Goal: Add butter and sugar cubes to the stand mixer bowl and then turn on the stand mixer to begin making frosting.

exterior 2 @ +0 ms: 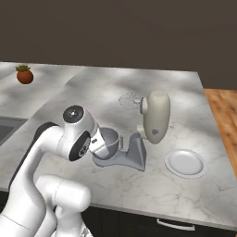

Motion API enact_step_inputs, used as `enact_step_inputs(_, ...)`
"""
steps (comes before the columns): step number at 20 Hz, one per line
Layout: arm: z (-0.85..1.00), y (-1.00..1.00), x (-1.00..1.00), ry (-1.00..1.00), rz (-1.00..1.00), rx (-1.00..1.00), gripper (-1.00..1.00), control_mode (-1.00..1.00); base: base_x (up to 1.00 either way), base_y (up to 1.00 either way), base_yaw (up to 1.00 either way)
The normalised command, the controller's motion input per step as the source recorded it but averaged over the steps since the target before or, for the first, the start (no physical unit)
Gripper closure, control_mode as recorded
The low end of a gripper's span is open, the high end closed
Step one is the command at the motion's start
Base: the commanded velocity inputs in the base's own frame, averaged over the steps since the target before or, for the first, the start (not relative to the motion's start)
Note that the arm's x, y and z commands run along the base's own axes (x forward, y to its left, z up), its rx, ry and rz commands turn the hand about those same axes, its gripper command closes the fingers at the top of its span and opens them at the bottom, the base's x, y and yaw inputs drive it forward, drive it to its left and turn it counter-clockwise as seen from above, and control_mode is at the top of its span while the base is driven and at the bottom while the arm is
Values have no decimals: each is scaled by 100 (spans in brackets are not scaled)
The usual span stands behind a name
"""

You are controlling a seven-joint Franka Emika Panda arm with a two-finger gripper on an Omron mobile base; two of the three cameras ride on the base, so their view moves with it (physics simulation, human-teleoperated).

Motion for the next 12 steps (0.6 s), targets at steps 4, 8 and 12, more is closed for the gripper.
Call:
enact_step_inputs(4,35,-56,-26,0,-5,11,-100,-100,0,0,0)
enact_step_inputs(8,26,-56,-38,0,-7,12,-100,-100,0,0,0)
enact_step_inputs(12,0,-42,-72,-6,-6,14,-100,-100,0,0,0)
